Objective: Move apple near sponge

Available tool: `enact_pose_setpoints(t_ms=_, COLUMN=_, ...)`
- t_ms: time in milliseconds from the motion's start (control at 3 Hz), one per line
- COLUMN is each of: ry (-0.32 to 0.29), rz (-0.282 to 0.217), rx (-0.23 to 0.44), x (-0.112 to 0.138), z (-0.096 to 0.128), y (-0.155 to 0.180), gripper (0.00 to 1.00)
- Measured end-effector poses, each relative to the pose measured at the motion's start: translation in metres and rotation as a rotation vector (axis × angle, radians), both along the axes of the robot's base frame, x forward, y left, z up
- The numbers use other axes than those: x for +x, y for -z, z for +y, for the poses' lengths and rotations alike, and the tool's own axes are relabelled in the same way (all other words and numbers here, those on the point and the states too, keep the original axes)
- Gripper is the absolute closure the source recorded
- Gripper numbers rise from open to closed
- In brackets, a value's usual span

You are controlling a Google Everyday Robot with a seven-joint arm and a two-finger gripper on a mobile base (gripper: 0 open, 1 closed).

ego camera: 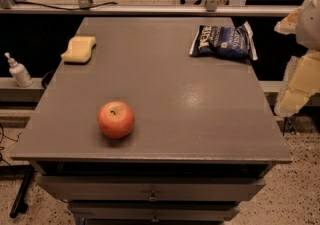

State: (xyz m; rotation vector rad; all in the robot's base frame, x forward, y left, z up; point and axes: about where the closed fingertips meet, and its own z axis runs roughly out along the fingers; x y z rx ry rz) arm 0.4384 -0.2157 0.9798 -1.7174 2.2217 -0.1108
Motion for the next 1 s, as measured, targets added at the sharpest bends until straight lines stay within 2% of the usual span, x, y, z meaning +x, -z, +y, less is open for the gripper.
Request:
enact_pose_setpoints(t_ms=333, ry=0.0, rz=0.0, rx=0.0, x=0.0, z=0.0, y=0.0, gripper=0.0)
enact_pose_setpoints(t_ms=667, ry=-0.032, rz=-0.048, rx=0.039, x=0.007, z=0.022, y=-0.003, gripper=0.0)
enact_pose_setpoints(t_ms=1000, ry=-0.12, rz=-0.123, rx=0.101, x=0.022, z=0.064, y=-0.012, gripper=0.0)
